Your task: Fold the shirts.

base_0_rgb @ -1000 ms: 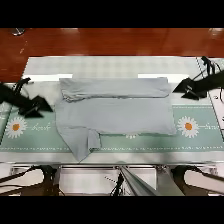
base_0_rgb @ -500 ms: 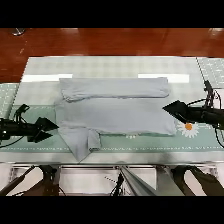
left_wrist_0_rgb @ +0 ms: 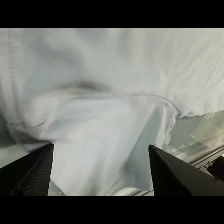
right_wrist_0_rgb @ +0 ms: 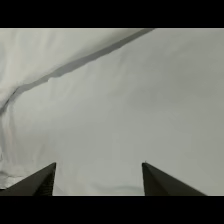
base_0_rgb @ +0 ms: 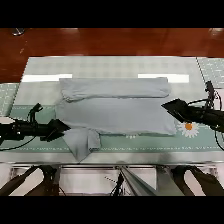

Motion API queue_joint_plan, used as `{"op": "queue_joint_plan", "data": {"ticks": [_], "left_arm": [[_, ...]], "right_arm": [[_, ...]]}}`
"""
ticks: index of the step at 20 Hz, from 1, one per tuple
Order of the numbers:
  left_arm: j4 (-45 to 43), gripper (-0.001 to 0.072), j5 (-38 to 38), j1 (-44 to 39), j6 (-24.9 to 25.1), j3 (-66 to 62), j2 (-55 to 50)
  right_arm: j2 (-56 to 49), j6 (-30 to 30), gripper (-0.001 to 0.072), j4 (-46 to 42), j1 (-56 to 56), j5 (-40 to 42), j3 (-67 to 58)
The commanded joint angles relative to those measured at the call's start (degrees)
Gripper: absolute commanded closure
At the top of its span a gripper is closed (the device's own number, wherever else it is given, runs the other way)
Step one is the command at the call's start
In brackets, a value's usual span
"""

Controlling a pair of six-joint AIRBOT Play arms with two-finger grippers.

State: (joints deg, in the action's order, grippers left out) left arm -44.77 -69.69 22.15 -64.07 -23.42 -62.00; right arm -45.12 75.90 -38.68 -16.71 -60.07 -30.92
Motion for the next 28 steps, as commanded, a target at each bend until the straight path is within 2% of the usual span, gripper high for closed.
{"op": "queue_joint_plan", "data": {"ticks": [1,4,8,16,22,28], "left_arm": [[0.61,0.0007,0.50,-2.05,0.66,0.02,-0.15],[0.72,0.0007,-2.69,2.95,2.75,-1.75,0.22],[0.81,0.0006,-0.87,8.50,2.73,1.25,0.24],[1.16,0.0007,1.60,8.68,1.86,4.98,0.24],[1.11,0.0007,-5.75,11.98,1.36,0.11,0.46],[-1.60,0.0007,-4.37,12.46,-0.59,2.29,0.70]], "right_arm": [[0.07,0.52,0.0091,1.29,-0.04,1.97,0.02],[0.07,0.55,0.0091,1.07,-0.04,1.49,0.02],[0.07,0.57,0.0091,-0.44,-0.02,0.61,0.02],[0.07,0.55,0.0091,-0.98,-0.02,0.55,0.04],[0.07,0.52,0.0091,-1.36,-0.02,0.00,0.04],[0.07,0.55,0.0091,-3.02,-0.02,-0.11,0.04]]}}
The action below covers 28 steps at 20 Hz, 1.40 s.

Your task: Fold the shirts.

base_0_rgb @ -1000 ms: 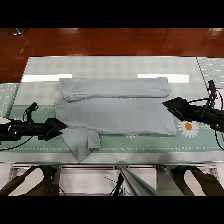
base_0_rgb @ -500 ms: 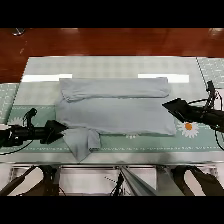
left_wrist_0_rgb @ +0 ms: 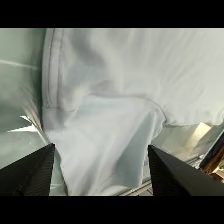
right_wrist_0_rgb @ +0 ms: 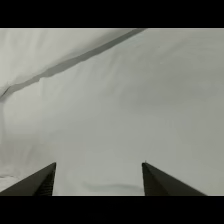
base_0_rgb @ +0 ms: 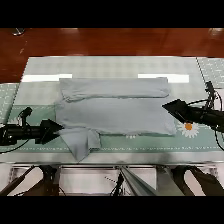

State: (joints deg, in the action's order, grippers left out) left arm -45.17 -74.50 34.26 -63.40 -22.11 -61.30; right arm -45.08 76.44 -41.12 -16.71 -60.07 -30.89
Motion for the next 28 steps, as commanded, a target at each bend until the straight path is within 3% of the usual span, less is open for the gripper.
{"op": "queue_joint_plan", "data": {"ticks": [1,4,9,11,12,13,14,17,19,24,28], "left_arm": [[-2.19,0.0007,1.03,0.35,-2.82,1.79,-0.13],[-2.34,0.0007,3.06,-0.42,-4.31,3.08,-0.17],[0.39,0.0008,11.61,-9.60,-1.92,5.79,-1.55],[2.93,0.0025,16.17,-12.74,-1.79,6.95,-2.01],[3.54,0.0214,17.44,-13.49,-1.84,6.93,-2.03],[4.20,0.0649,17.57,-13.16,-1.81,6.93,-1.99],[4.74,0.0685,17.31,-12.63,-1.81,6.75,-1.97],[4.72,0.0684,15.30,-11.72,-1.81,5.40,-1.97],[4.92,0.0684,14.62,-11.74,-1.79,5.27,-1.95],[4.92,0.0684,13.55,-11.78,-1.79,5.29,-1.86],[4.92,0.0684,12.72,-11.78,-1.81,5.29,-1.86]], "right_arm": [[0.02,0.00,0.0091,-0.57,-0.02,-0.09,0.02],[0.00,0.00,0.0091,-0.57,-0.02,-0.07,0.02],[0.00,0.00,0.0091,-0.87,-0.02,1.31,0.02],[-0.11,3.43,0.0091,-8.20,-0.31,4.17,0.00],[-0.48,6.27,0.0091,-12.15,-1.86,3.89,0.00],[-0.96,7.41,0.0091,-15.56,-5.18,2.51,0.02],[-1.44,7.45,0.0091,-18.43,-9.49,0.79,0.02],[-2.73,7.58,0.0091,-25.75,-22.08,-4.90,0.28],[-3.58,7.37,0.0091,-25.99,-25.86,-10.16,2.36],[-6.49,6.73,0.0091,-23.34,-20.74,-14.03,7.91],[-10.97,4.57,0.0091,-16.35,-15.61,-7.69,7.91]]}}
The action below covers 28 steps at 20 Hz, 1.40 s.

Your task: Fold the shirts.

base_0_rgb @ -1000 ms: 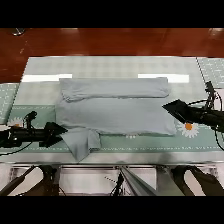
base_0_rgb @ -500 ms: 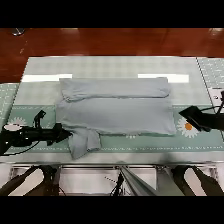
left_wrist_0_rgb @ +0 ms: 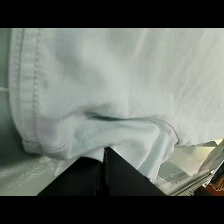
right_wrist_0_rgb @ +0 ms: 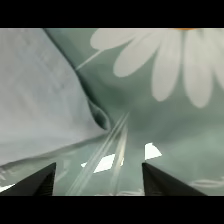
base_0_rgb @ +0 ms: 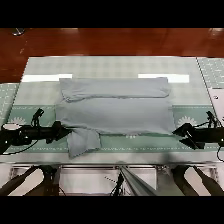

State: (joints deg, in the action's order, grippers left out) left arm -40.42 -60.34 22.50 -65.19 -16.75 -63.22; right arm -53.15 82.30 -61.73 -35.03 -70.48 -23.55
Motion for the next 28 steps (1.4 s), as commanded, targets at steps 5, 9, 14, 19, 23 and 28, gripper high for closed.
{"op": "queue_joint_plan", "data": {"ticks": [5,9,14,19,23,28], "left_arm": [[0.20,0.0684,-1.62,-0.02,-0.02,-0.07,0.07],[0.20,0.0684,-2.60,0.04,-0.02,-1.22,0.07],[4.28,0.0684,-8.94,1.20,-0.02,-14.21,0.04],[10.01,0.0685,-7.17,-3.26,-1.14,-29.94,-8.09],[10.03,0.0685,-6.03,-5.35,-5.99,-43.25,-20.09],[10.03,0.0685,-4.37,-7.02,-6.62,-57.83,-34.32]], "right_arm": [[-10.97,-7.82,0.0105,16.90,3.48,12.46,0.39],[-13.09,-18.82,0.0679,24.96,3.48,9.03,-1.31],[-13.16,-16.61,0.0680,20.15,3.96,2.40,-14.25],[-19.63,-15.26,0.0680,23.71,12.31,5.55,-28.17],[-29.99,-12.26,0.0680,23.74,15.23,6.88,-40.19],[-41.99,-9.84,0.0680,23.98,17.40,8.94,-51.10]]}}
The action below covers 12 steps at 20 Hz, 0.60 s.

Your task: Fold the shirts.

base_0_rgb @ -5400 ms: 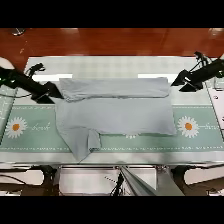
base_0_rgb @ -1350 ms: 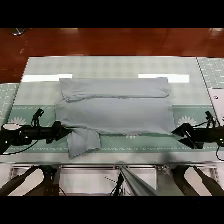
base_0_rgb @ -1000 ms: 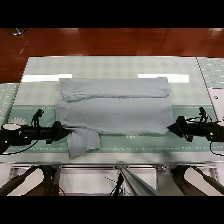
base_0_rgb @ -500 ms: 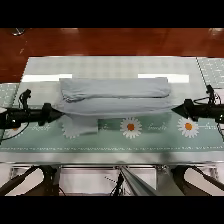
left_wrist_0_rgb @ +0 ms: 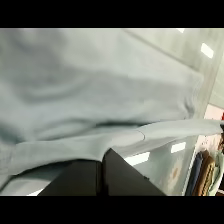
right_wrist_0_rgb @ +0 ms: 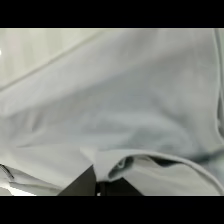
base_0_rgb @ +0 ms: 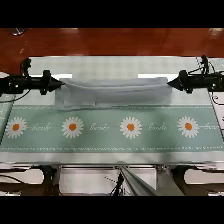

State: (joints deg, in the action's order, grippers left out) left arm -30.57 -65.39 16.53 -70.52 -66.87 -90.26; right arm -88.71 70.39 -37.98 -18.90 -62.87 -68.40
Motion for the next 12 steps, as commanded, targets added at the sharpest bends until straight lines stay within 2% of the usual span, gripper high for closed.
{"op": "queue_joint_plan", "data": {"ticks": [1,4,5,6,7,12], "left_arm": [[0.17,0.0686,0.63,-1.46,-1.51,-10.05,-9.70],[0.17,0.0678,0.92,-2.47,-1.79,-14.08,-14.88],[0.13,0.0516,0.92,-2.73,-1.73,-14.38,-15.74],[0.09,0.0076,0.61,-2.99,-1.75,-14.36,-16.17],[-0.42,0.0003,-0.72,-2.82,-1.53,-14.47,-16.17],[-16.74,0.0004,-10.97,5.64,-5.99,-16.79,-11.41]], "right_arm": [[-8.33,2.86,0.0680,0.20,1.27,1.66,-7.89],[-13.44,3.28,0.0679,2.82,1.27,1.97,-11.91],[-14.69,3.28,0.0652,4.13,1.27,2.82,-12.35],[-15.39,3.63,0.0328,4.92,1.25,3.89,-12.35],[-15.39,3.50,0.0084,4.63,1.14,4.48,-12.37],[-13.14,3.23,0.0090,-1.22,-6.84,-2.36,-14.21]]}}
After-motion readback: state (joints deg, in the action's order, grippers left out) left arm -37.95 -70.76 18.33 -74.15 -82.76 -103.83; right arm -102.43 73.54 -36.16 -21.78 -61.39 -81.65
